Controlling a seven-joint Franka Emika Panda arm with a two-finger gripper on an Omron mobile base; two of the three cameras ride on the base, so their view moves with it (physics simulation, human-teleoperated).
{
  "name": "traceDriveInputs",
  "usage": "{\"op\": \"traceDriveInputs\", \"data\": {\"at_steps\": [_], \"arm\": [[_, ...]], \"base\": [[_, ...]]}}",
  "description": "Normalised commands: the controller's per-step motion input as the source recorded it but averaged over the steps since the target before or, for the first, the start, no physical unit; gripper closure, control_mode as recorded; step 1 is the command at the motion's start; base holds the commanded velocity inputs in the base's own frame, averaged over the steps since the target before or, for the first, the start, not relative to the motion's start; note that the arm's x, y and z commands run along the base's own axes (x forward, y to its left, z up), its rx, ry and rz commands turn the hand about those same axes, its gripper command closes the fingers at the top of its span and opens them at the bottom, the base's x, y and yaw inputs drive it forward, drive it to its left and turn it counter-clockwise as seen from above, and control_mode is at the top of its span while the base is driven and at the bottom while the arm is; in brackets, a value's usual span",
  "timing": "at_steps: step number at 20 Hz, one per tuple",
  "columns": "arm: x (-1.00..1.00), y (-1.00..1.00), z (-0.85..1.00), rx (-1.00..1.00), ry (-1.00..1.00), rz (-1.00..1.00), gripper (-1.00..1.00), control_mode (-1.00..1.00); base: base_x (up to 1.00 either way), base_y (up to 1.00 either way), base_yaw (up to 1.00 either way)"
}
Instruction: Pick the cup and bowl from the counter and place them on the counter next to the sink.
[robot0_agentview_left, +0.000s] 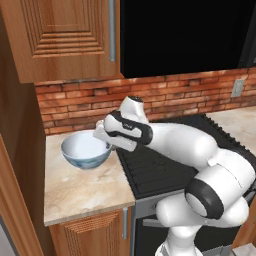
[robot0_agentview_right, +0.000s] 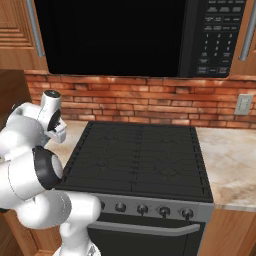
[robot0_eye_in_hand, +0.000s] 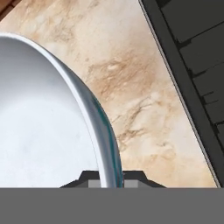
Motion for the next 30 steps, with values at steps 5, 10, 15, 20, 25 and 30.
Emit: {"op": "traceDriveInputs", "data": {"at_steps": [5, 10, 15, 20, 25, 30], "arm": [[-0.29, -0.43, 0.65, 0.00, 0.04, 0.03, 1.00, -1.00], [-0.36, -0.58, 0.29, 0.00, 0.03, 0.00, 1.00, -1.00], [-0.24, -0.72, 0.02, 0.00, 0.00, 0.00, 1.00, -1.00], [-0.15, -0.83, 0.00, 0.01, 0.00, 0.00, 1.00, -1.00], [-0.16, -0.81, 0.00, 0.06, -0.03, 0.00, 1.00, -1.00], [-0.48, -0.53, 0.13, 0.13, -0.06, 0.04, 1.00, -1.00]], "base": [[0.00, 0.00, 0.00], [0.00, 0.00, 0.00], [0.00, 0.00, 0.00], [0.00, 0.00, 0.00], [0.00, 0.00, 0.00], [0.00, 0.00, 0.00]]}}
